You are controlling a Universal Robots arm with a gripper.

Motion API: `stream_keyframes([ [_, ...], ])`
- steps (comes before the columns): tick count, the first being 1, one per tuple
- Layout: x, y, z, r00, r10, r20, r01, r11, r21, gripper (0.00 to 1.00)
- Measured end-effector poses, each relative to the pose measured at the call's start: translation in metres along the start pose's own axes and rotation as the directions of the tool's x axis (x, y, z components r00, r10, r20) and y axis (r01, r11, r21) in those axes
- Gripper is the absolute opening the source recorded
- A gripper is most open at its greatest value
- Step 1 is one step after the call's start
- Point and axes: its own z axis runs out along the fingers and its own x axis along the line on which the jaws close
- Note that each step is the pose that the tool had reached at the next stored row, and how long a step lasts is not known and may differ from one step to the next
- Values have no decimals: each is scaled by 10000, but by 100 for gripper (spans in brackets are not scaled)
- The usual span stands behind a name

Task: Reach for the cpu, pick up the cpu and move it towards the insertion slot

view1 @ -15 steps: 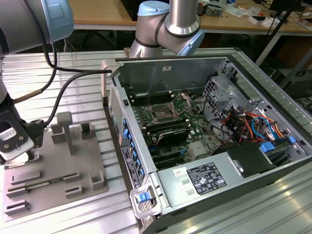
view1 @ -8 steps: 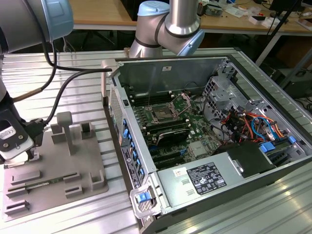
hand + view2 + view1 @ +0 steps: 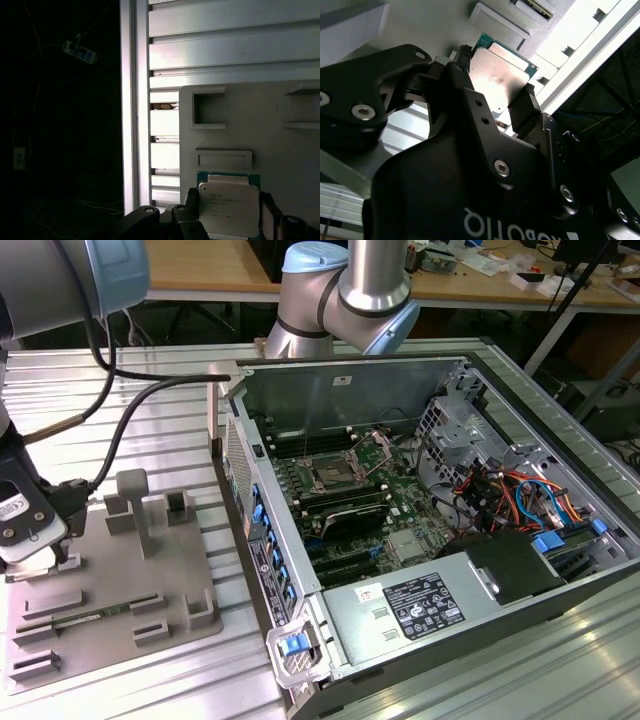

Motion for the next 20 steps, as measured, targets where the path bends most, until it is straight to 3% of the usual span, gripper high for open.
stream_keyframes([
  [16,0,-1,-40,10000,-6,0,6,10000,-3,55],
  [20,0,-2,-86,10000,-6,-2,6,10000,-2,55],
])
